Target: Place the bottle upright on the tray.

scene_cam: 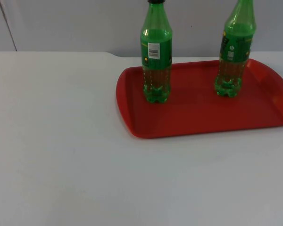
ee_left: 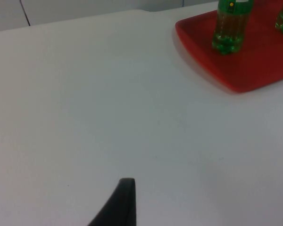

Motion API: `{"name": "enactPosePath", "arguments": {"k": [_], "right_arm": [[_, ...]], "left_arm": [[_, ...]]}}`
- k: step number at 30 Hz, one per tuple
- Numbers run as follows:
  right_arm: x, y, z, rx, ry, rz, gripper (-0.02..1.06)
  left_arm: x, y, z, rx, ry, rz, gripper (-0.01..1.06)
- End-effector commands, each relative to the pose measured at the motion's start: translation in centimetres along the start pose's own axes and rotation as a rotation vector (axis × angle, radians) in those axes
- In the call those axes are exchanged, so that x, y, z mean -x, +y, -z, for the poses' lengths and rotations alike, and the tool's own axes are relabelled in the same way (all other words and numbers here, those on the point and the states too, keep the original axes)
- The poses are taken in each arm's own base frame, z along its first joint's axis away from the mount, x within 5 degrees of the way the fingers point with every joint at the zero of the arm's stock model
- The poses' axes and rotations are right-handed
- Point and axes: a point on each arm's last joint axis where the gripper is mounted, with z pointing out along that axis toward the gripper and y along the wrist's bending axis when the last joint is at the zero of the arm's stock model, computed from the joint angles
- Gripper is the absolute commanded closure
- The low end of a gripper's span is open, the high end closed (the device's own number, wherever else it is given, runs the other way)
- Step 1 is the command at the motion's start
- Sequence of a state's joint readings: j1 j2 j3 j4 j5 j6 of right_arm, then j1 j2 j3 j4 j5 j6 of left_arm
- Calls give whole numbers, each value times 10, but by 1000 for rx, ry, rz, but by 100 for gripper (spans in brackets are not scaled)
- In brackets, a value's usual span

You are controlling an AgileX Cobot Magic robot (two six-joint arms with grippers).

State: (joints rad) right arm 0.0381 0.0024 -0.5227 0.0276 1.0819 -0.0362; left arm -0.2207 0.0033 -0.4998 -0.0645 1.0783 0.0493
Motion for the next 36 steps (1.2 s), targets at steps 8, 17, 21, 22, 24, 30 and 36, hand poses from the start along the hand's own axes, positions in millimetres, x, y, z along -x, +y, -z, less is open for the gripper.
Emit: {"name": "enactPosePath", "arguments": {"k": [8,17,21,22,24,30,36], "right_arm": [[-1,0,-1,-4,0,-2,-1],[-1,0,-1,-4,0,-2,-1],[-1,0,-1,-4,0,-2,-1],[-1,0,-1,-4,0,-2,-1],[-1,0,-1,-4,0,-2,-1],[-1,0,-1,-4,0,-2,-1],[-1,0,-1,-4,0,-2,-1]], "left_arm": [[-1,0,-1,2,-1,1,0],[-1,0,-1,2,-1,1,0],[-1,0,-1,2,-1,1,0],[-1,0,-1,2,-1,1,0],[-1,0,-1,2,-1,1,0],[-1,0,-1,28,-2,13,0],[-1,0,-1,89,-2,44,0]]}}
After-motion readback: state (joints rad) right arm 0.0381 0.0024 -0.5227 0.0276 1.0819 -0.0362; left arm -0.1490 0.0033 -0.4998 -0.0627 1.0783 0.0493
